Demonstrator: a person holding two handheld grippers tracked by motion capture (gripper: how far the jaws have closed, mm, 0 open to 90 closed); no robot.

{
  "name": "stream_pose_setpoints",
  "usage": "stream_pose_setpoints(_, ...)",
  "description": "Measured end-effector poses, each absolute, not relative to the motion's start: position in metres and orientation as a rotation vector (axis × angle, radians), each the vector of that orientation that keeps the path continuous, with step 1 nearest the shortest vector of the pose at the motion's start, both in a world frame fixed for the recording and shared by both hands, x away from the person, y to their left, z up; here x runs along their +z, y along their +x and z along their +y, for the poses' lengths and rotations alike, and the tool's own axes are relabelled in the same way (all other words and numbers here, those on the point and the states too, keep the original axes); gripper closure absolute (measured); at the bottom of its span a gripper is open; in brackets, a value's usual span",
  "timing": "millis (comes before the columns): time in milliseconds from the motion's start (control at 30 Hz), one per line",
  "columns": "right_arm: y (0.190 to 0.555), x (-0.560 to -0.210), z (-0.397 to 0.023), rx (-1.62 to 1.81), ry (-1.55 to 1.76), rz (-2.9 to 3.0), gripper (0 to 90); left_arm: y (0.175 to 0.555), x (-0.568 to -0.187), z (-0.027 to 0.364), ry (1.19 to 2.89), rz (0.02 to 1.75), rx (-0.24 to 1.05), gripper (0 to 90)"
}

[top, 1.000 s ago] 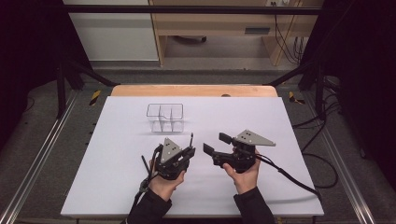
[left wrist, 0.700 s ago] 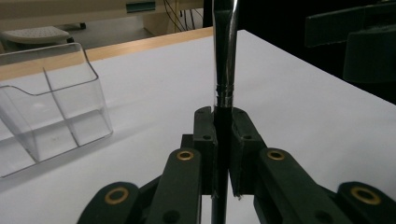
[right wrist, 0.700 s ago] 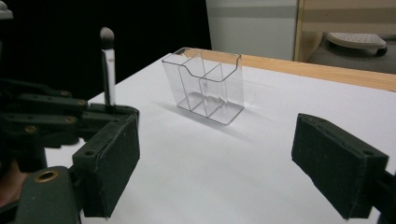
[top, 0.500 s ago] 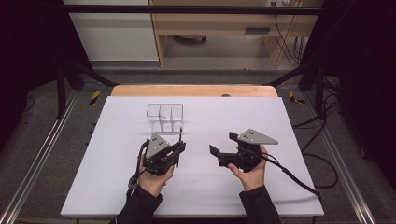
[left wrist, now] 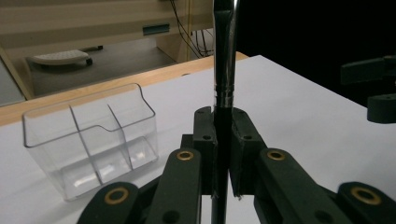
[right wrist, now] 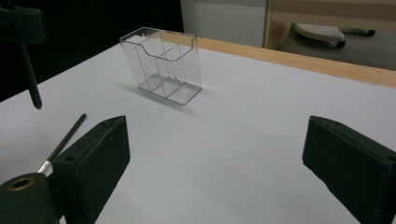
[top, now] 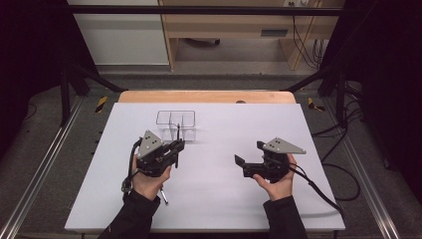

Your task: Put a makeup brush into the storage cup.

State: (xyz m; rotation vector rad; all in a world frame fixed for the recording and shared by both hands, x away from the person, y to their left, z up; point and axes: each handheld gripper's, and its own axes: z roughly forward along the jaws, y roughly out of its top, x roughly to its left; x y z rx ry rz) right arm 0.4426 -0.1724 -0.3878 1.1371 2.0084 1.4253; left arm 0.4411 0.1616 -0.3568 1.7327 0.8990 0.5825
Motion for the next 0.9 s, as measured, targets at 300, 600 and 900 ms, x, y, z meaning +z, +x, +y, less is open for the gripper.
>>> stream_pose_setpoints(300, 0.44, -0.393, -0.184, 1.357, 1.154, 2.002, 6.1, 0.454, -0.341, 0.173, 1.714, 0.908, 0.594, 82.2)
stream_pose_setpoints(600, 0.439, -0.397, -0.189, 1.327, 1.167, 2.002, 5.4, 0.469, -0.337, 0.177, 1.71, 0.928, 0.577, 82.2)
stream_pose_setpoints(900, 0.437, -0.397, -0.192, 1.318, 1.17, 1.997, 5.2, 0.483, -0.33, 0.176, 1.715, 0.928, 0.595, 82.2)
